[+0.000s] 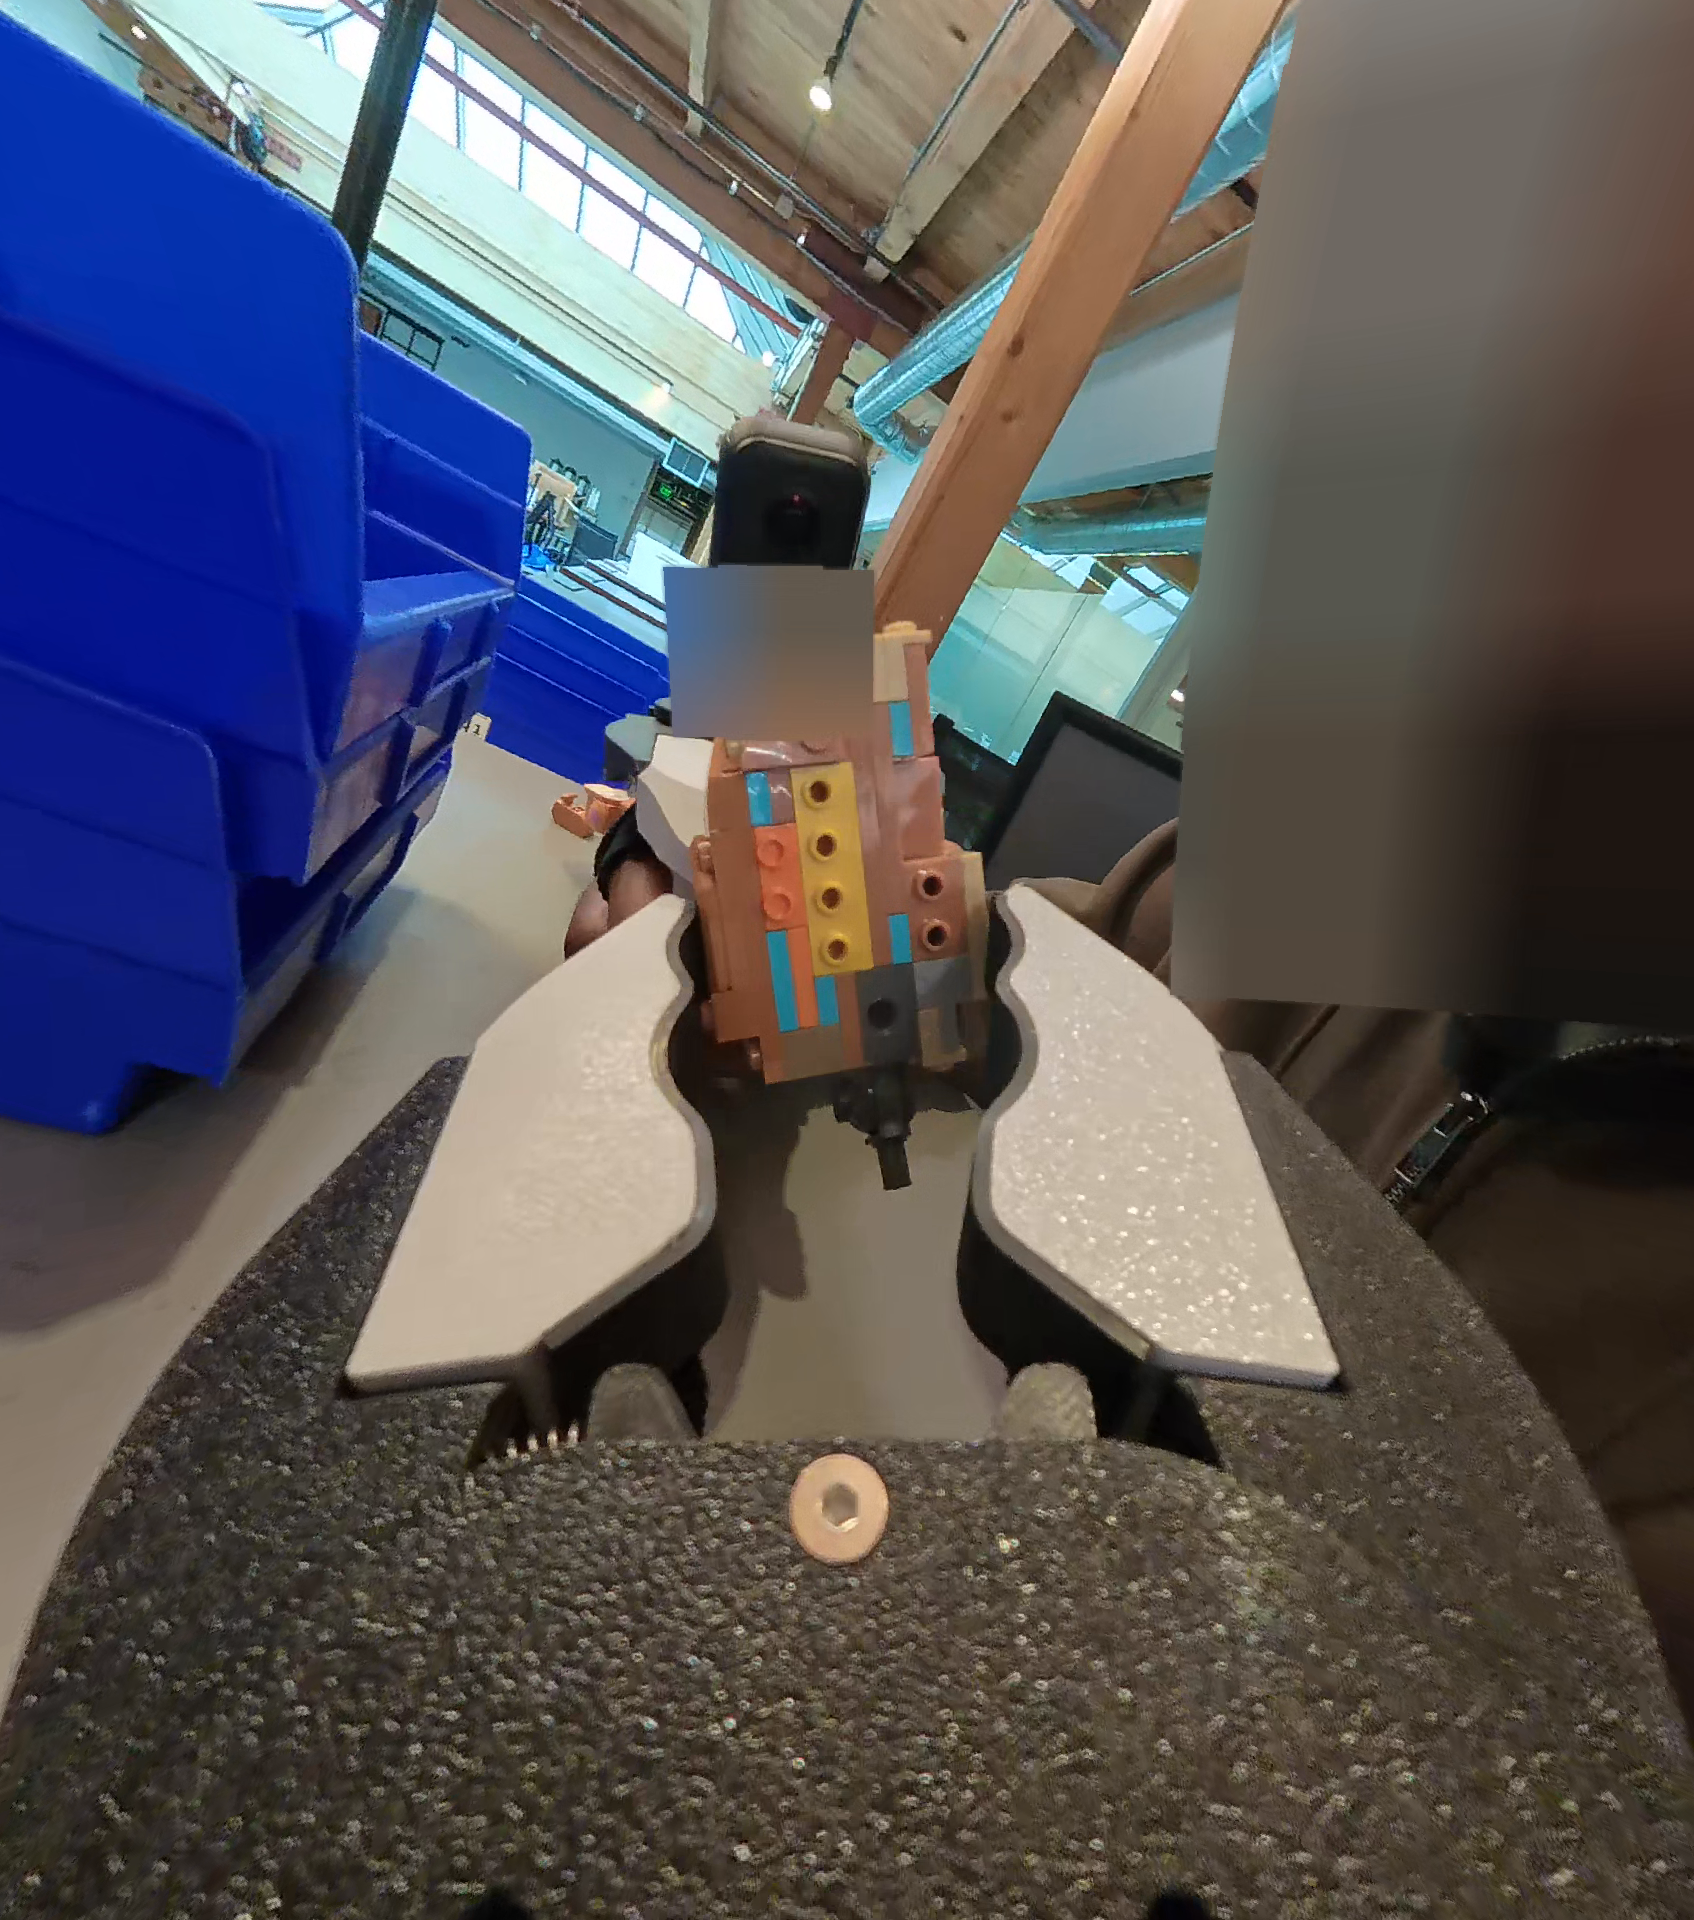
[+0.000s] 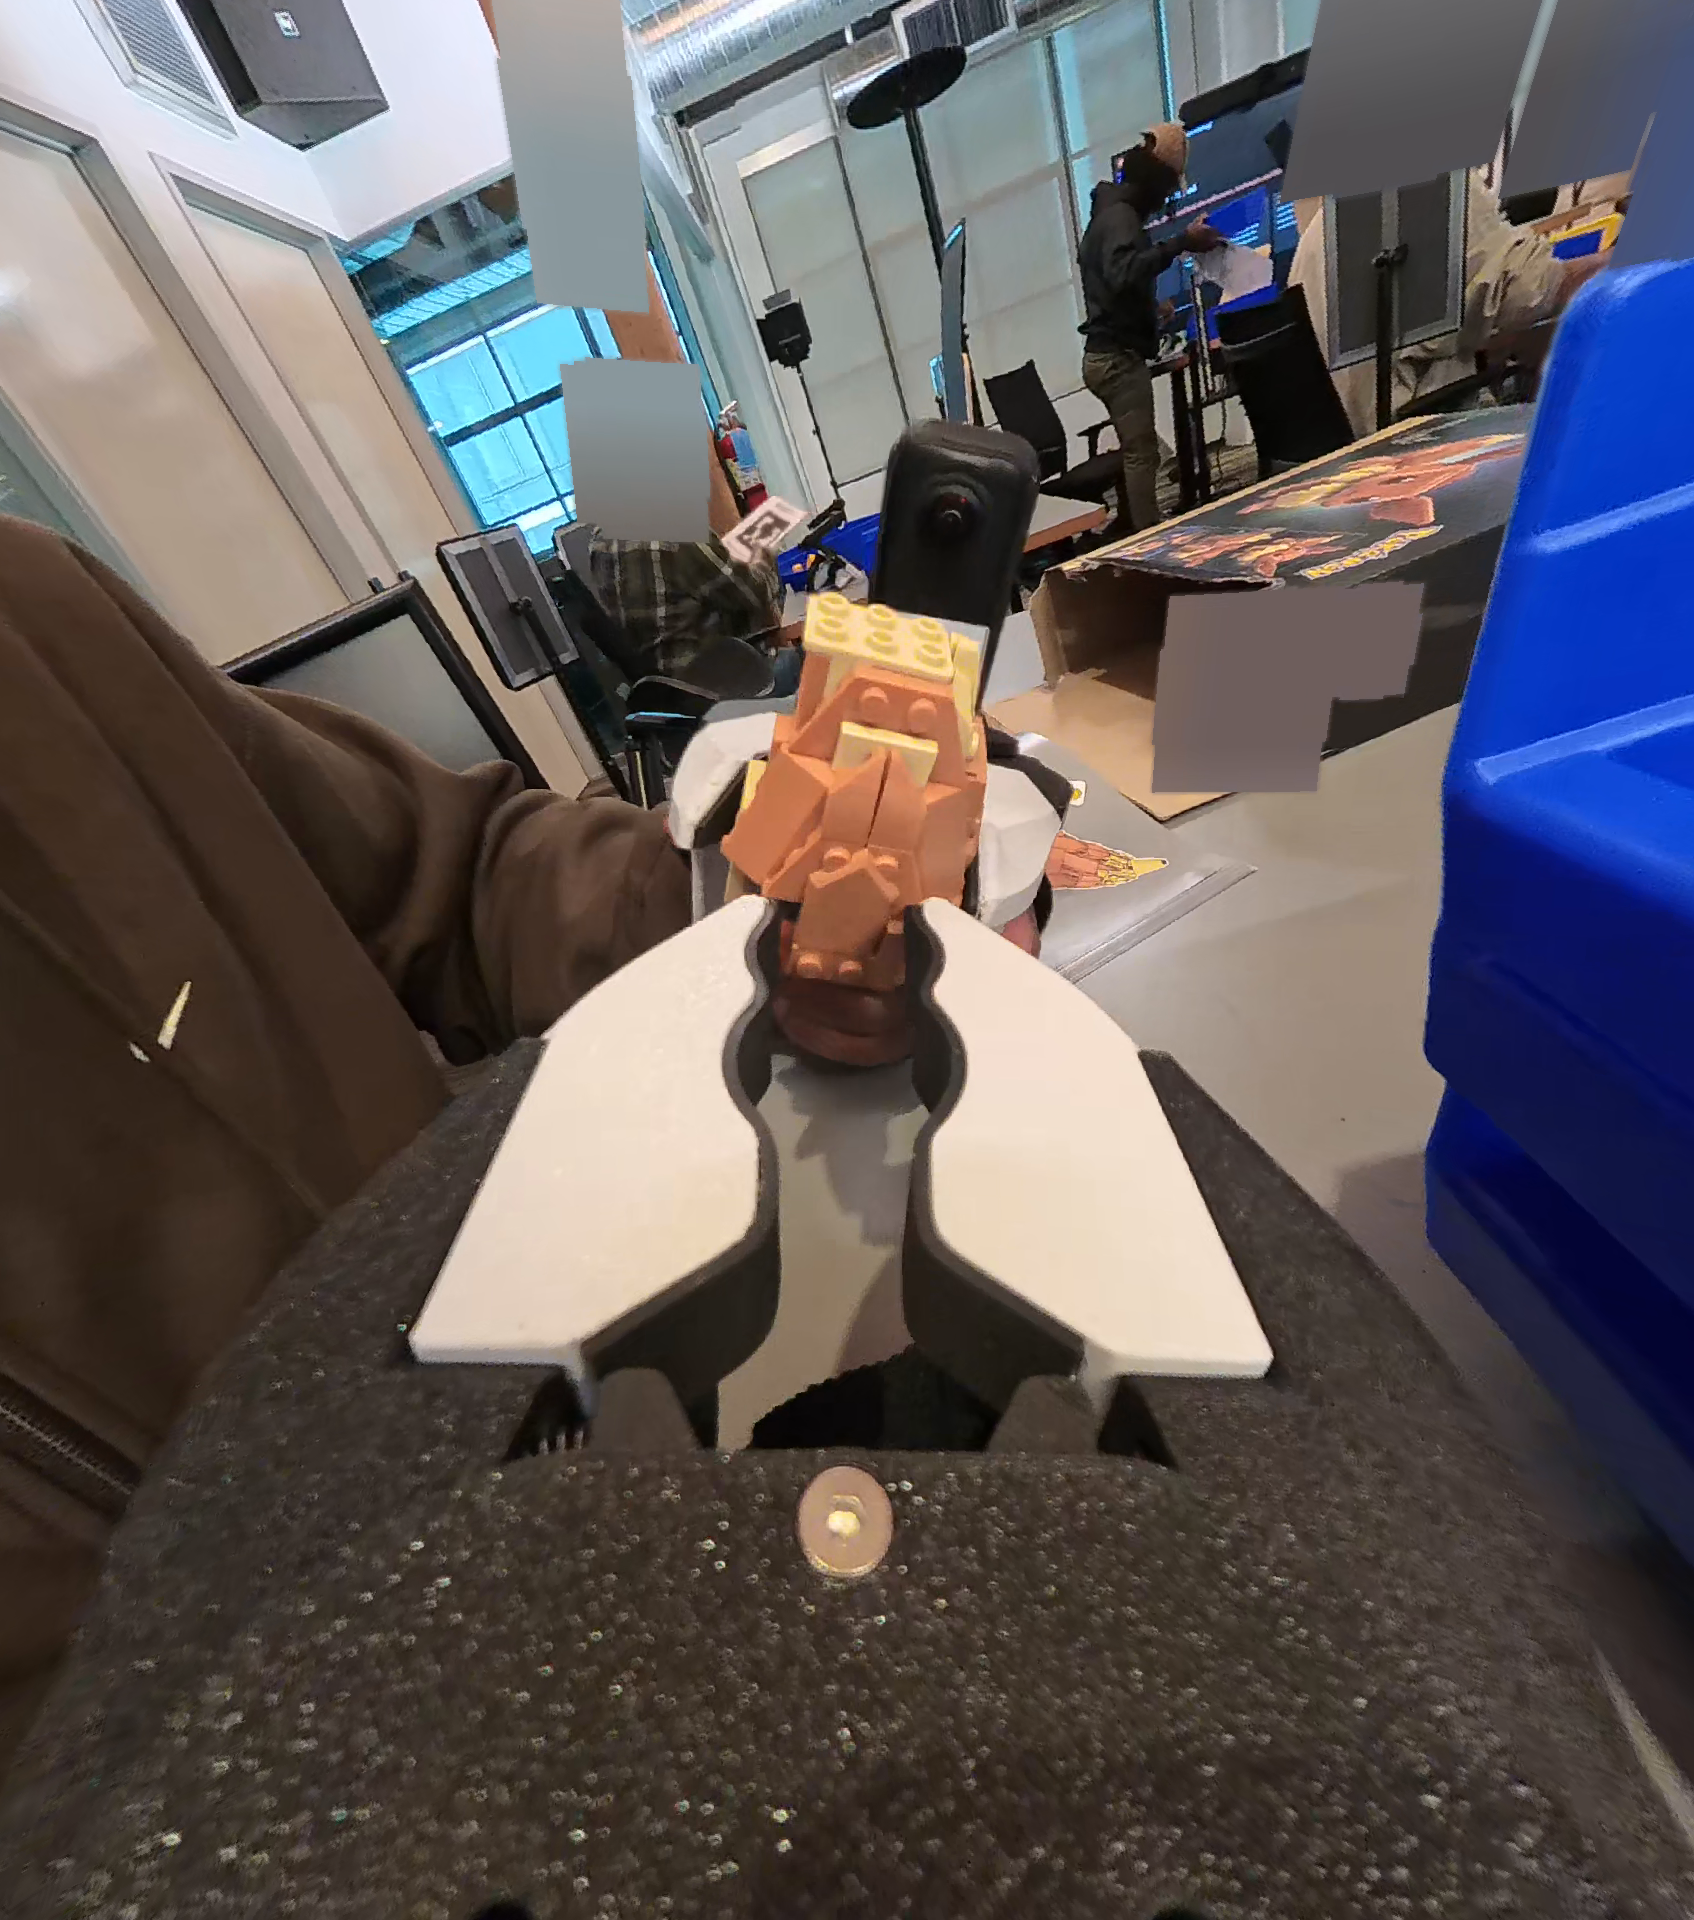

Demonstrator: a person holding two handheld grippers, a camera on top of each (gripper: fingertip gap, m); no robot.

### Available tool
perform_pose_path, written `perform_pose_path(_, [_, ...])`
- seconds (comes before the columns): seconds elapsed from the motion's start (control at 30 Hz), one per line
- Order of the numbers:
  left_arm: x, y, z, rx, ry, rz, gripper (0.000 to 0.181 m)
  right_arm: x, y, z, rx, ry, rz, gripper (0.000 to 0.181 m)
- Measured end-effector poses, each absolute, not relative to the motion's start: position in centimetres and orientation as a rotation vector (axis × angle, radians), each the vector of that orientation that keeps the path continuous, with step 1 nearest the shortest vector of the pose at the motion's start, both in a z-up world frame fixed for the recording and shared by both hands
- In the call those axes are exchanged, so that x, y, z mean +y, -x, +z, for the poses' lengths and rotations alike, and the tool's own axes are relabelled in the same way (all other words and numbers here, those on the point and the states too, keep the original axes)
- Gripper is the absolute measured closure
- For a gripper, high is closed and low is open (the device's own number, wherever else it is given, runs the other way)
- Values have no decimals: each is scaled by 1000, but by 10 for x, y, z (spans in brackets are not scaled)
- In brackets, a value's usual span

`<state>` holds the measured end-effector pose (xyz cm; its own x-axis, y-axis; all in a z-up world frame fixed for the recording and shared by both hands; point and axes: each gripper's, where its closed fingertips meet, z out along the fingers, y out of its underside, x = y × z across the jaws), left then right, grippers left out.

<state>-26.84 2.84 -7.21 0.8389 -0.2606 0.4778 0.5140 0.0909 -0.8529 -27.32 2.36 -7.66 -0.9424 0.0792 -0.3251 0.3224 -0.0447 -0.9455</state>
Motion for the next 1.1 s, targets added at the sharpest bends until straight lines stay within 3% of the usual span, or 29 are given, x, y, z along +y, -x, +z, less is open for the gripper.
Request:
perform_pose_path(0.7, [28, 263, -84, -237, 1433, -681, 130, 29, 268, -89, 2327, -250, -2086, 165])
perform_pose_path(0.73, [27, 262, -83, -234, 1426, -712, 130, 29, 266, -89, 2328, -234, -2077, 166])
perform_pose_path(0.77, [25, 257, -79, -218, 1400, -772, 130, 31, 271, -92, 2362, -268, -2080, 181])
perform_pose_path(1.0, [27, 264, -80, -258, 1412, -705, 130, 33, 278, -90, 2314, -327, -2099, 181])
perform_pose_path(1.1, [29, 271, -85, -281, 1452, -619, 130, 33, 280, -88, 2294, -355, -2113, 169])
